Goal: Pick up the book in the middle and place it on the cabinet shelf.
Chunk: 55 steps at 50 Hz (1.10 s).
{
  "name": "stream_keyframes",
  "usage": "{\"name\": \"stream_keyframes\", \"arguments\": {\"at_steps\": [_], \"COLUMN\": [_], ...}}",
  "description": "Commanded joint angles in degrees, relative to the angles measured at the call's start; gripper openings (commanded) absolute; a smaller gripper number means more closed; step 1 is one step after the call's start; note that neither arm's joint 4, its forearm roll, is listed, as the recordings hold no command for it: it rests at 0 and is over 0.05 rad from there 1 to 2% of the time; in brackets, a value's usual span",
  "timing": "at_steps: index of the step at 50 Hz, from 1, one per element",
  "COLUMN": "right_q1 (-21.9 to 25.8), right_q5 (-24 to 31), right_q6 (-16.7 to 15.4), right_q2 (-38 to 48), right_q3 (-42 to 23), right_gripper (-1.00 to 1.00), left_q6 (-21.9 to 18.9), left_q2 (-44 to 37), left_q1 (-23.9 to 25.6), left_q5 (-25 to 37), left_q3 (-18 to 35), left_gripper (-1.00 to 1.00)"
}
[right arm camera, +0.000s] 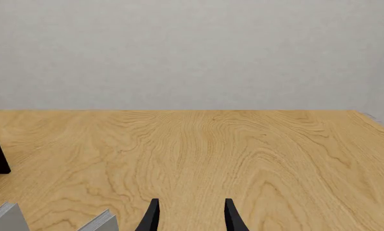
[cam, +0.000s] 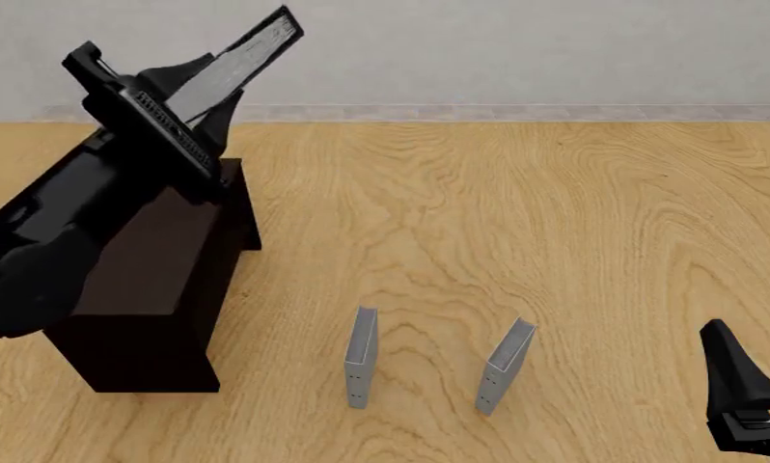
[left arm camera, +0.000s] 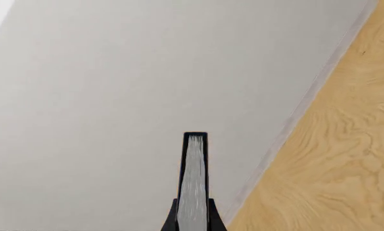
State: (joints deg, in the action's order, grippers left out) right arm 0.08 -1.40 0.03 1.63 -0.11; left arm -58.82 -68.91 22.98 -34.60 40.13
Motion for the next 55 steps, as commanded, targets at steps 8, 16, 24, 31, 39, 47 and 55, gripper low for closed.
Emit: {"name": "stream_keyframes", "arguments": {"at_steps": [8, 16, 24, 31, 39, 47, 55], "right_q1": [0.01, 0.00, 0.01, -0.01, 0.00, 0.01, 0.00], "right_q5": [-0.01, -0.01, 0.00, 0.01, 0.00, -0.01, -0.01], "right_q6": [-0.01, -0.01, 0.01, 0.00, 0.00, -0.01, -0.01], "right_q2": [0.02, 0.01, 0.01, -0.02, -0.01, 0.02, 0.01], "right_q3": [0.00, 0.00, 0.00, 0.00, 0.00, 0.00, 0.00], "right_gripper": [1.00, 1.00, 1.00, 1.00, 1.00, 1.00, 1.00], "left_q6": [-5.78, -9.91, -10.95, -13.69, -14.91, -15.83, -16.51], "left_q2": [-5.56, -9.03, -10.84, -13.94, -15.06, -15.33, -14.94], "left_q1": [-2.10, -2.22, -3.08, -3.33, -4.56, -6.04, -6.68], "left_q5": [-9.18, -14.53, -15.93, -19.88, -20.63, -19.97, -18.75], "left_q3": [-1.75, -4.23, -4.27, -5.45, -4.91, -3.81, -3.19], "left_gripper": [-1.00, -1.00, -1.00, -1.00, -1.00, -1.00, -1.00]}}
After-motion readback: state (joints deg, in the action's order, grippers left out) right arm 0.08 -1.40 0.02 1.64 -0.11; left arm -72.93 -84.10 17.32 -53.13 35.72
